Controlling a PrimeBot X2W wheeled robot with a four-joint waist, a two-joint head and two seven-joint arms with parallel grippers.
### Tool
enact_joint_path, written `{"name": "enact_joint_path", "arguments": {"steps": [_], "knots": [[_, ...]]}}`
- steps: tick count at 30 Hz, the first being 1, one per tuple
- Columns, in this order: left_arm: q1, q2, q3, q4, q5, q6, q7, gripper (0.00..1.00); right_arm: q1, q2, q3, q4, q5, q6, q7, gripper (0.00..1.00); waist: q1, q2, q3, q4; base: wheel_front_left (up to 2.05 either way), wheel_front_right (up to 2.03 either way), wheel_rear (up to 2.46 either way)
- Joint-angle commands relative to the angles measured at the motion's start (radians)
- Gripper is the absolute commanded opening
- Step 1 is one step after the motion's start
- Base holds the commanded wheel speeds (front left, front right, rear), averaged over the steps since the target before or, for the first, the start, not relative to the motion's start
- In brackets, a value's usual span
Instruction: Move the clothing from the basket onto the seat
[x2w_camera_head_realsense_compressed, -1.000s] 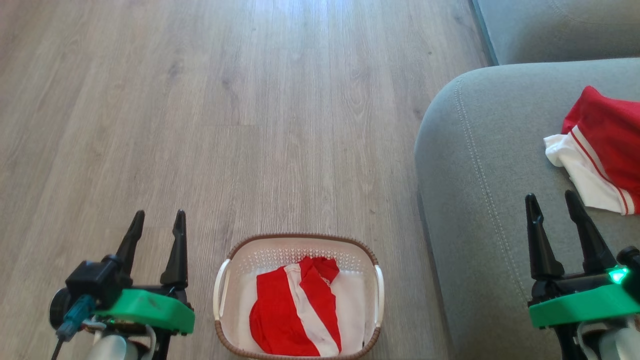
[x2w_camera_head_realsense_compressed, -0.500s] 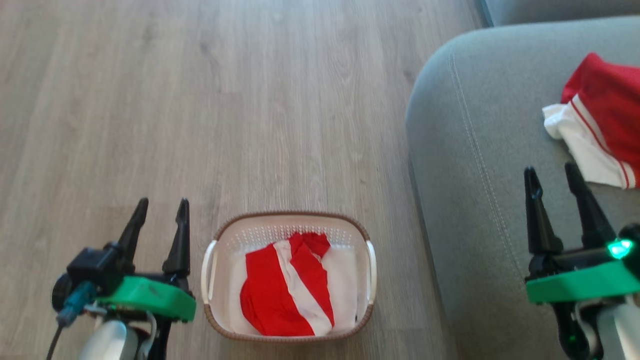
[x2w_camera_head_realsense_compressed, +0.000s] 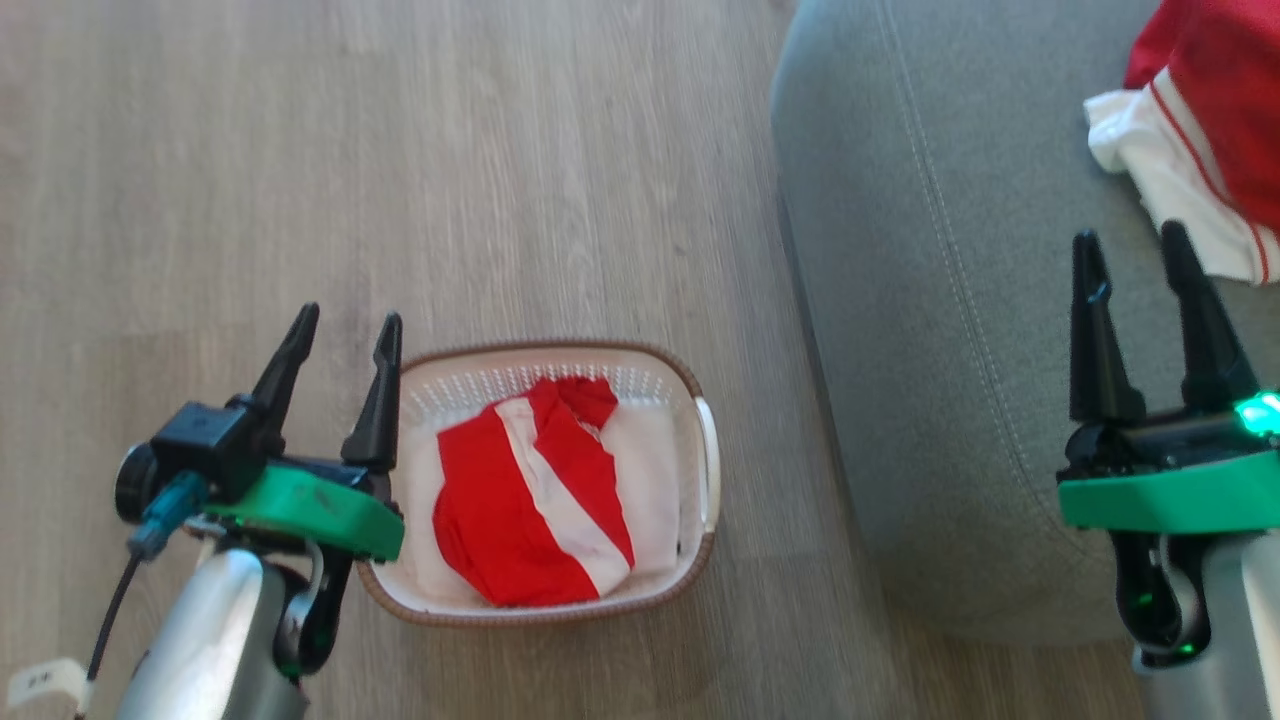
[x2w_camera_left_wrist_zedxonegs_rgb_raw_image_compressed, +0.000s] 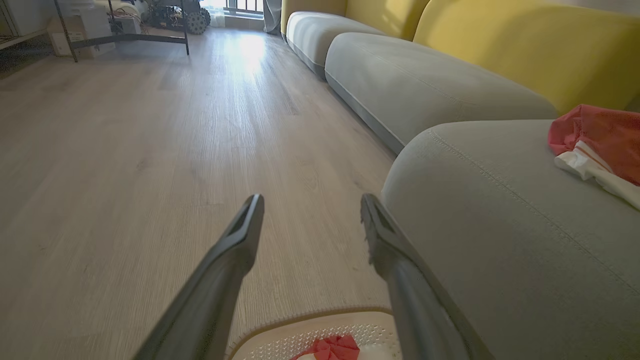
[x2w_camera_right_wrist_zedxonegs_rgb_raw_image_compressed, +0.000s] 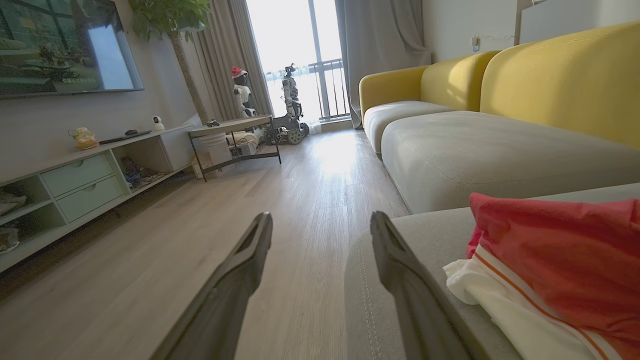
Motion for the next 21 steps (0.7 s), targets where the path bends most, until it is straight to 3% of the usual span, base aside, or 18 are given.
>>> {"name": "enact_joint_path", "arguments": {"steps": [1, 12, 21], "knots": [[-0.054, 0.018, 0.028, -0.009, 0.009, -0.008, -0.009, 1.00, -0.032, 0.010, 0.010, -0.045, -0.010, 0.000, -0.009, 1.00, 0.0000, 0.0000, 0.056, -0.023, 0.00, 0.00, 0.00], [-0.176, -0.006, -0.015, 0.151, 0.001, -0.048, 0.008, 1.00, -0.110, 0.039, -0.003, -0.091, -0.024, 0.000, -0.009, 1.00, 0.0000, 0.0000, 0.182, -0.047, 0.00, 0.00, 0.00], [-0.302, -0.047, -0.086, 0.383, -0.029, -0.096, 0.035, 1.00, -0.180, 0.052, -0.013, -0.128, -0.031, 0.000, -0.009, 1.00, 0.0000, 0.0000, 0.286, -0.074, 0.00, 0.00, 0.00]]}}
